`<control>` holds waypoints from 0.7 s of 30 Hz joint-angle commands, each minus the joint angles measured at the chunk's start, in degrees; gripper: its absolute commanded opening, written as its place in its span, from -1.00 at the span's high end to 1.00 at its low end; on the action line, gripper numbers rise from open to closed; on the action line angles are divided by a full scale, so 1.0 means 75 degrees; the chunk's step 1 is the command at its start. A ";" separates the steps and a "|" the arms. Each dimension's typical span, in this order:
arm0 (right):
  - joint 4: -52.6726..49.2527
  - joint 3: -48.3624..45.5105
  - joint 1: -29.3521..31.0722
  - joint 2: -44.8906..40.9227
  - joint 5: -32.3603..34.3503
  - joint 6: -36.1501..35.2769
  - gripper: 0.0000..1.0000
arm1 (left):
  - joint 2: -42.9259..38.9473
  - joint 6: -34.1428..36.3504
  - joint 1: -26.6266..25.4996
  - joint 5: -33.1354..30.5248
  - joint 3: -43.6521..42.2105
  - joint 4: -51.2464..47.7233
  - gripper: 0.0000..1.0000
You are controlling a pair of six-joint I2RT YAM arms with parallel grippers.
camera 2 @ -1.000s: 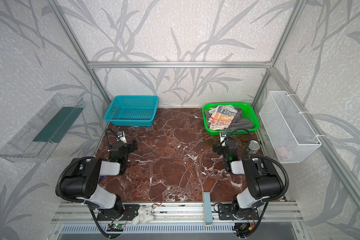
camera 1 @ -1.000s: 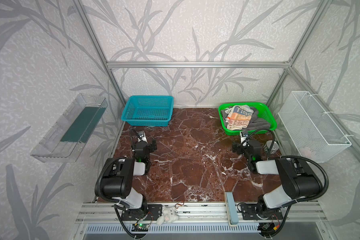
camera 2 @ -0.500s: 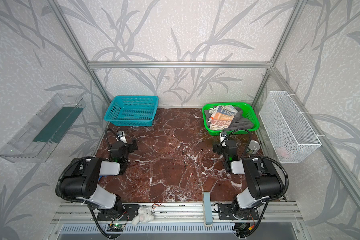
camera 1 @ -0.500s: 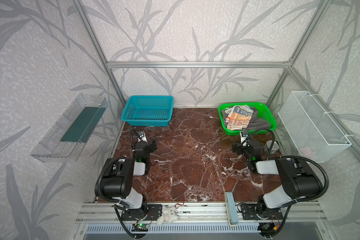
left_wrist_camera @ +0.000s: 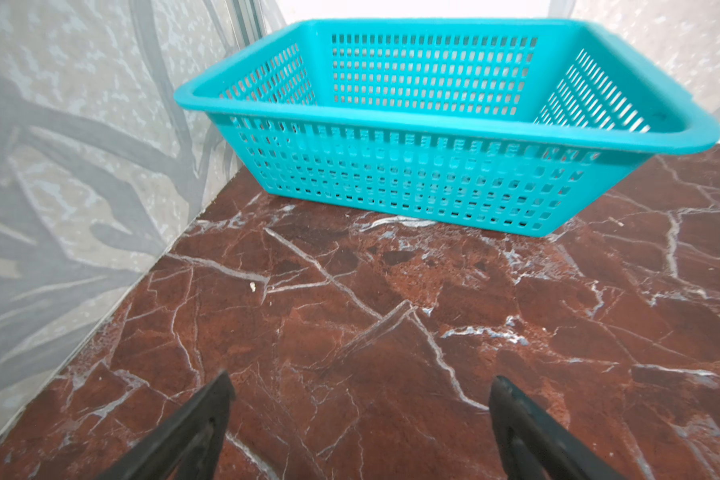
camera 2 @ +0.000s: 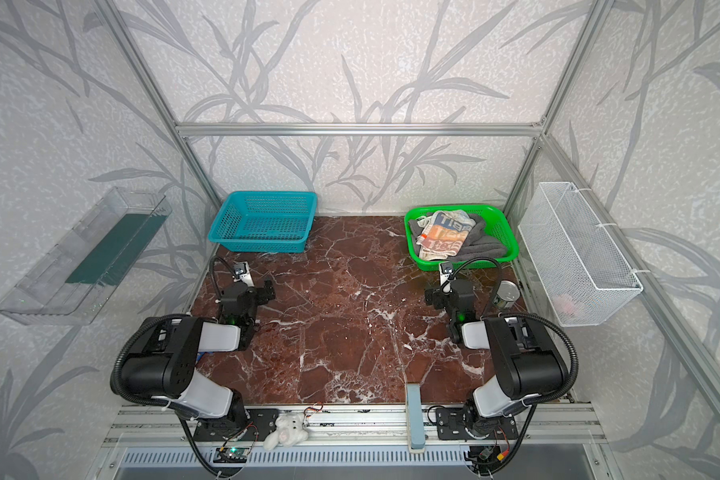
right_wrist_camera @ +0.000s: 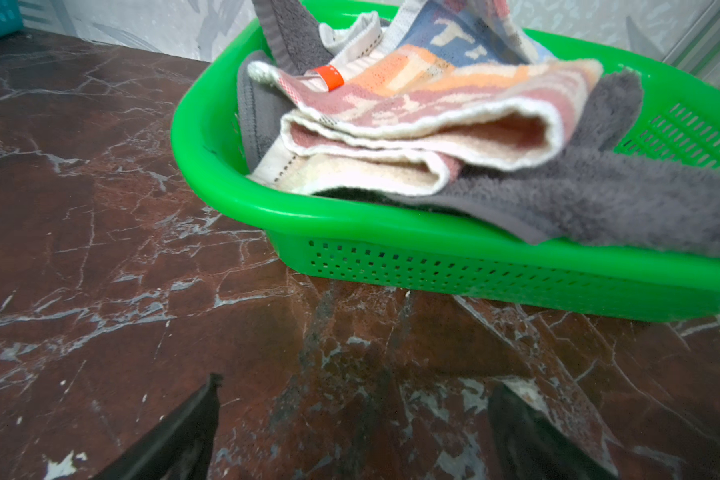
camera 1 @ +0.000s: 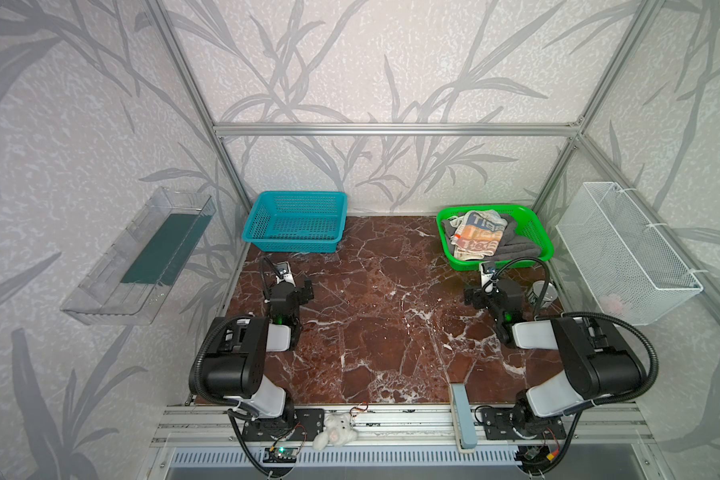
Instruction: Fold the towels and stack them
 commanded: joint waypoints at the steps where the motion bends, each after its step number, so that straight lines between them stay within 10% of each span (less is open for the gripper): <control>1: 0.0244 -0.0183 0.0163 -0.0877 0.0293 -0.0138 -0.98 | -0.1342 0.0279 -0.0228 -0.0228 -0.0126 -0.0452 -0.95; 11: -0.4937 0.1703 0.0754 -0.3897 0.0888 -0.0061 -1.00 | -0.4788 0.0775 -0.0458 0.1244 0.2113 -0.6043 -0.95; 21: -0.9796 0.6407 0.0604 -0.1309 0.0701 0.0647 -0.75 | -0.3945 -0.0229 -0.1220 0.1244 0.4606 -0.8627 -0.98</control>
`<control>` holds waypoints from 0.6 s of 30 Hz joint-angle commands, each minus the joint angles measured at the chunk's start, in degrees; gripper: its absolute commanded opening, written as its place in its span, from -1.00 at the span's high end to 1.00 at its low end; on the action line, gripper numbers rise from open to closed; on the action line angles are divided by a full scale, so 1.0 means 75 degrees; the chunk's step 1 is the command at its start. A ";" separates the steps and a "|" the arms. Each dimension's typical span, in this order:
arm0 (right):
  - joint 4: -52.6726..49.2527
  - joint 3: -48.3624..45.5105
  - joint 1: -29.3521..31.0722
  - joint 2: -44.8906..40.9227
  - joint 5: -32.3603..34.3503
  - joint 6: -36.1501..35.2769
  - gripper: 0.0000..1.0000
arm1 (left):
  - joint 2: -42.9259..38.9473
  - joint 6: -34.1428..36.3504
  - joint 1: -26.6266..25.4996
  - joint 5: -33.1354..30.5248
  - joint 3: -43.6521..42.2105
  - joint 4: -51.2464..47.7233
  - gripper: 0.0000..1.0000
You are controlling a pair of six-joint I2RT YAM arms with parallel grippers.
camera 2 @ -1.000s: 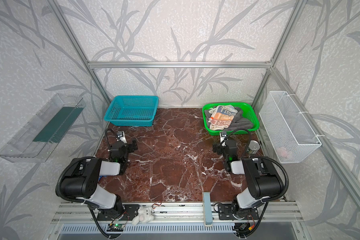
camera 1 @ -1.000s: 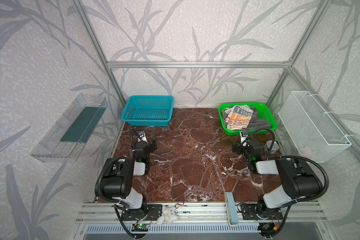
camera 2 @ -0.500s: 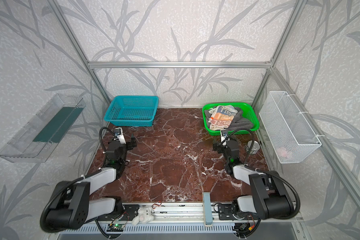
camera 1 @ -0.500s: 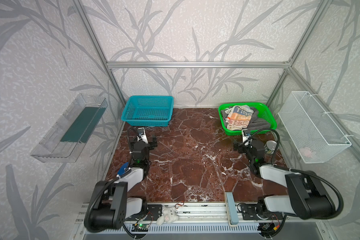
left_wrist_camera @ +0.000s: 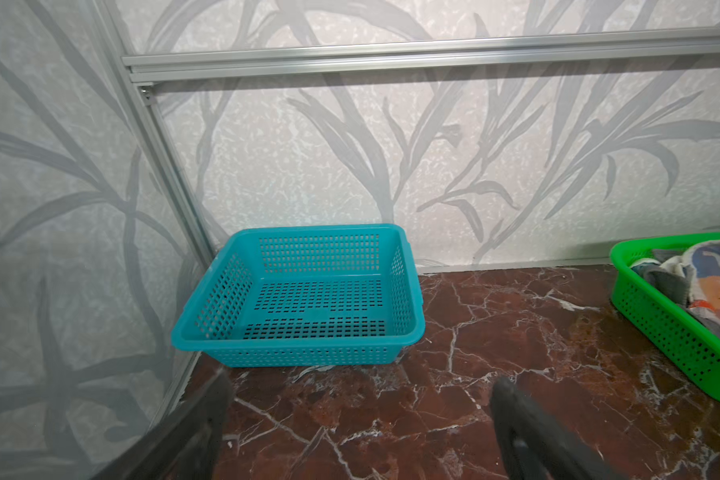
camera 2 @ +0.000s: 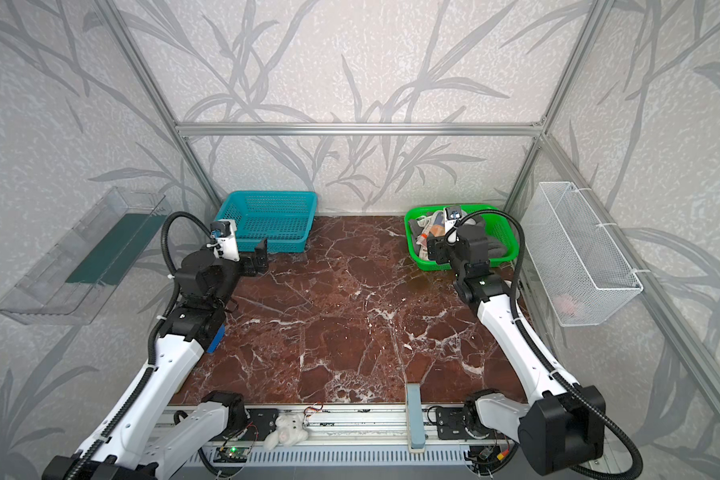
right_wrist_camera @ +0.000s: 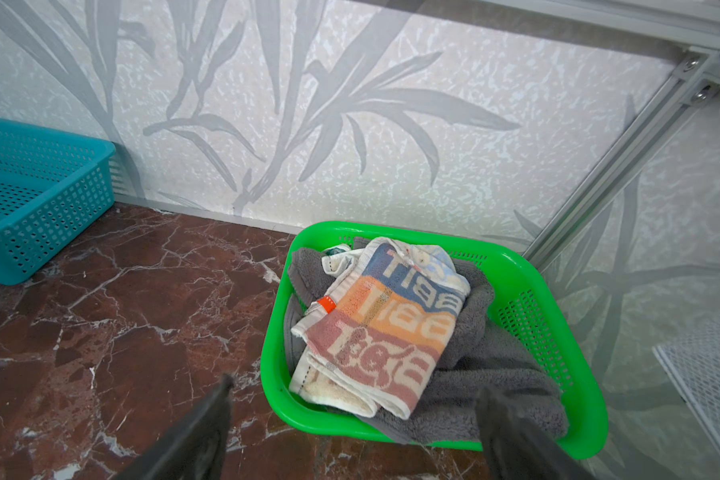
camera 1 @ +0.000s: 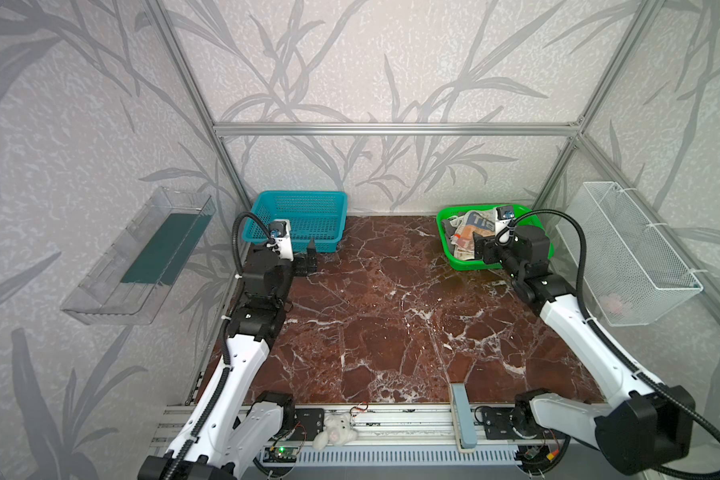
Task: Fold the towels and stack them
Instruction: 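Reach the right gripper into the green basket and grasp the RABBIT towel corner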
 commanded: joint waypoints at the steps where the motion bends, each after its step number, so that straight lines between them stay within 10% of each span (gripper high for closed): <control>1: -0.2918 0.1472 -0.0225 0.1212 -0.0142 0.0505 -0.64 | 0.0550 -0.0572 -0.0263 0.0239 0.0822 -0.1605 -0.98; 12: -0.4742 0.4685 -0.0318 0.4614 -0.1127 0.0214 0.04 | 0.1692 -0.0977 -0.1097 0.0374 0.1499 -0.2017 -0.98; 18: -0.5312 0.5390 -0.0272 0.5516 -0.1363 -0.0181 0.02 | 0.1966 -0.1012 -0.1167 0.0484 0.1589 -0.2203 -0.98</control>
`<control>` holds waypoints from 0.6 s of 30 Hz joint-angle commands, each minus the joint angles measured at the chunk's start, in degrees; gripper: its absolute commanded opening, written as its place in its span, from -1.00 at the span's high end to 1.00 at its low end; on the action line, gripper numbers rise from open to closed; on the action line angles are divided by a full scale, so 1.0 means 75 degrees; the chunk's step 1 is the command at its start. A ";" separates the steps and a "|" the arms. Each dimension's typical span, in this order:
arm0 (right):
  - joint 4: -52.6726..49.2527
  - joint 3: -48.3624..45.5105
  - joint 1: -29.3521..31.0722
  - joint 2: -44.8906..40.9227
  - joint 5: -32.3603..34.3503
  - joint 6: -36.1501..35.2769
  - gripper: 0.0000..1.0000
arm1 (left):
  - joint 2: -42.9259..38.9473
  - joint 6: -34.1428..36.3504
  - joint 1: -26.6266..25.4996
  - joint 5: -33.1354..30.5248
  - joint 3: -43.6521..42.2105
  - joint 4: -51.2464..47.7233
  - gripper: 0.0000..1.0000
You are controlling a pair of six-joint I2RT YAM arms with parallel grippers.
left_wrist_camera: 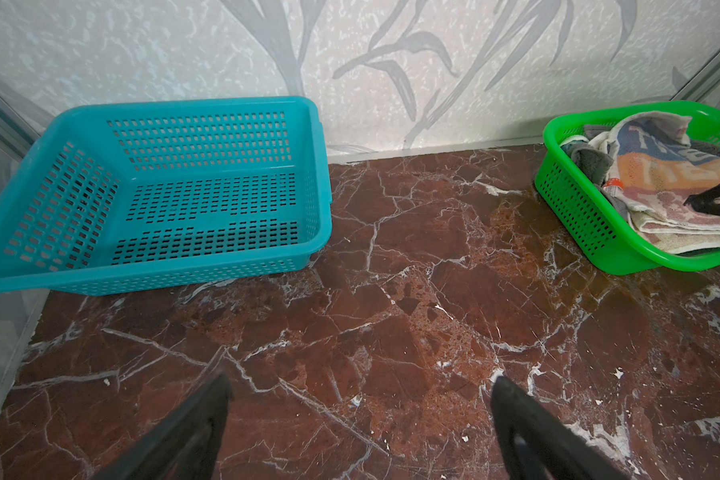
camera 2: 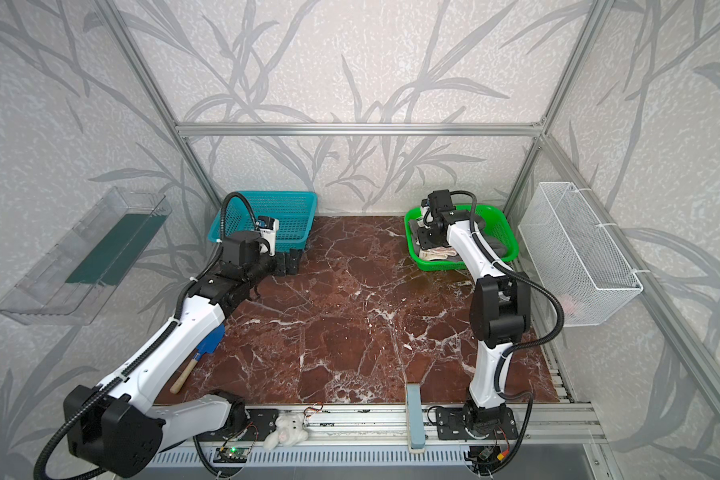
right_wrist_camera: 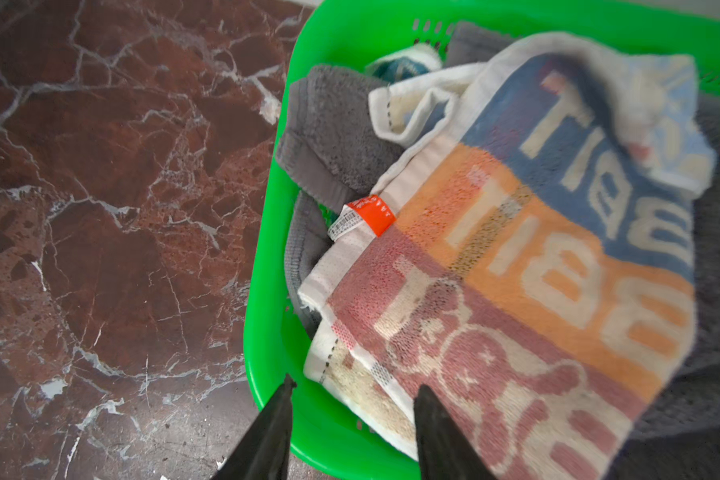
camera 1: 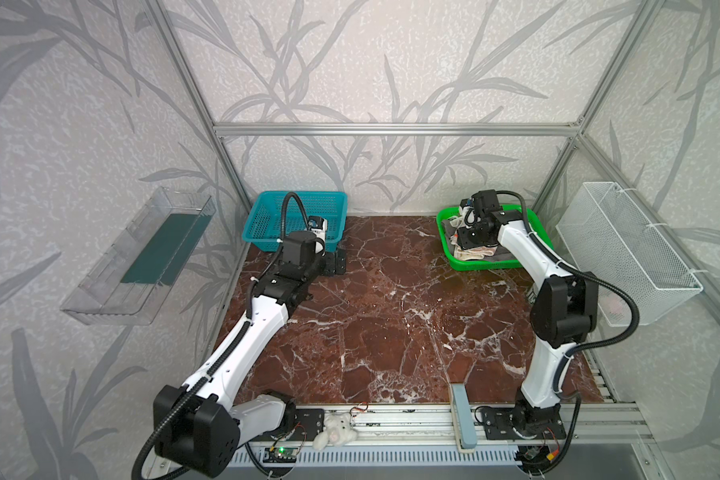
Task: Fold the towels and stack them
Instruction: 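Reach the right gripper into the green basket and grasp the RABBIT towel corner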
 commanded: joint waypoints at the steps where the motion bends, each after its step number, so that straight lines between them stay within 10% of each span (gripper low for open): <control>1: -0.0598 0.0287 0.0078 0.0193 -0.0157 -0.0449 0.00 | 0.0125 -0.0141 -0.0063 0.0105 0.0307 -0.0261 -0.98; 11: -0.0365 0.0711 0.0266 0.0970 0.0670 -0.1151 -0.05 | 0.0512 -0.0205 -0.0098 0.0170 0.0556 -0.0432 -0.98; 18: -0.0061 0.1200 0.0288 0.1420 0.0862 -0.1405 0.31 | 0.0688 -0.0272 -0.0132 0.0104 0.0618 -0.0444 -0.98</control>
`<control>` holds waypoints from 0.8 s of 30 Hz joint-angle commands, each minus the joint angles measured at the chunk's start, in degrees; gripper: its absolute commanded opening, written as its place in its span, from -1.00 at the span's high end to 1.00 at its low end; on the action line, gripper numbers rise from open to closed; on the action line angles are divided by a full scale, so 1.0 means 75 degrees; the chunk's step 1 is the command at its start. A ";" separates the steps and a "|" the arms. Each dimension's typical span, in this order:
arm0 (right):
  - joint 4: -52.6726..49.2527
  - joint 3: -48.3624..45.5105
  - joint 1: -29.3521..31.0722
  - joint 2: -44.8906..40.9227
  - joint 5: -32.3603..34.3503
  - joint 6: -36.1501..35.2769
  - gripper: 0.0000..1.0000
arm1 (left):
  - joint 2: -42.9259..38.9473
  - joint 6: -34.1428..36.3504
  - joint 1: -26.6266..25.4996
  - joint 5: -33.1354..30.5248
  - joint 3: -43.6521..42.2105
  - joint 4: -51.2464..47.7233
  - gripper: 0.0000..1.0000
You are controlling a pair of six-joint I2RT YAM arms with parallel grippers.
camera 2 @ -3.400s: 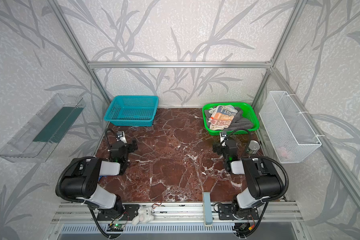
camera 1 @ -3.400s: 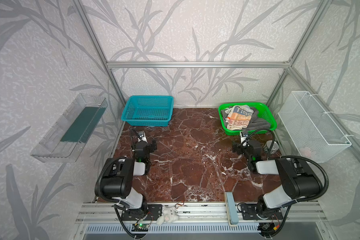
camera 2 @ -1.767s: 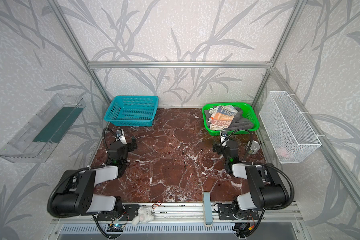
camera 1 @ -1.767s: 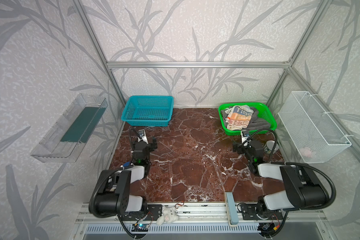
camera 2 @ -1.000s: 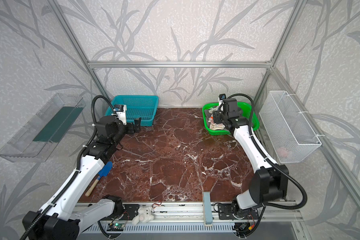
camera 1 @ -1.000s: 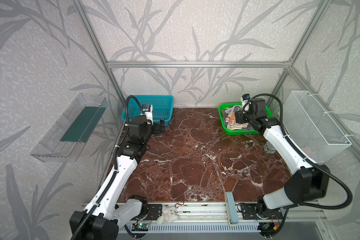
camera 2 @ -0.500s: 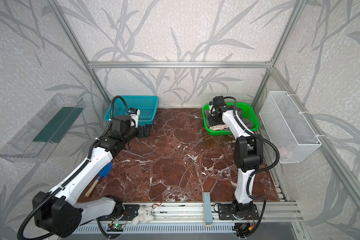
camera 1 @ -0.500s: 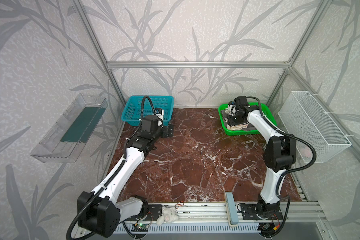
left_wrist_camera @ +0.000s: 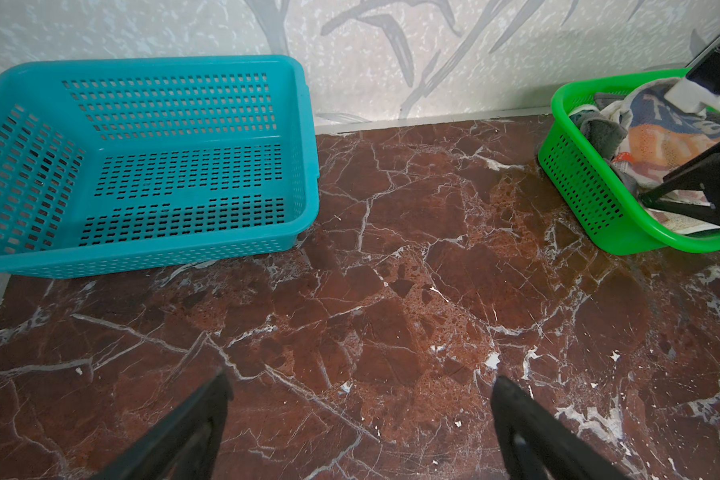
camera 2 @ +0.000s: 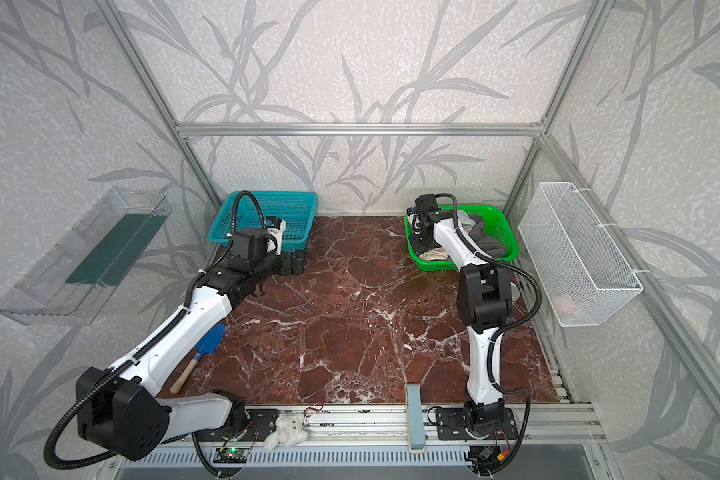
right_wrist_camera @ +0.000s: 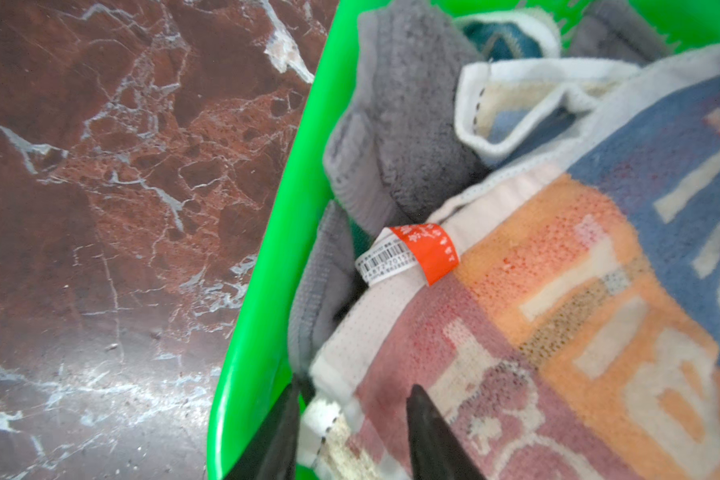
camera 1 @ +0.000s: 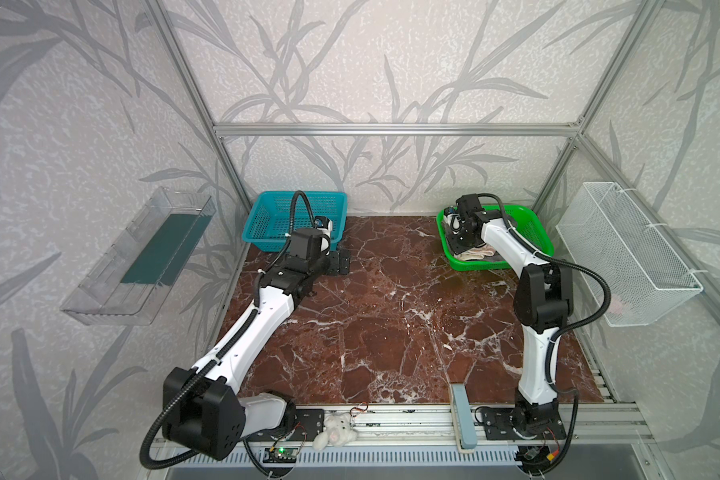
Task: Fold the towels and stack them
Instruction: 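Reach the right gripper into the green basket and grasp the RABBIT towel corner, then lift the RABBIT towel with the right gripper while the left gripper grasps its other corner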
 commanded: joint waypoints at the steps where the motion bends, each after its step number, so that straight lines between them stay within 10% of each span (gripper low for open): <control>1: 0.0080 0.0415 -0.0002 0.0226 0.0285 -0.0207 0.41 | 0.0100 -0.0144 -0.0072 -0.0045 0.0283 -0.0091 -0.98; 7: 0.0206 0.0495 0.0004 0.0068 0.0573 -0.0366 1.00 | 0.0270 -0.0190 -0.0107 -0.0053 0.0369 -0.0047 -0.98; 24: 0.1264 -0.0793 0.0710 -0.3773 -0.1295 -0.1755 1.00 | 0.0399 0.0275 -0.0131 0.0991 0.0600 0.1253 -0.98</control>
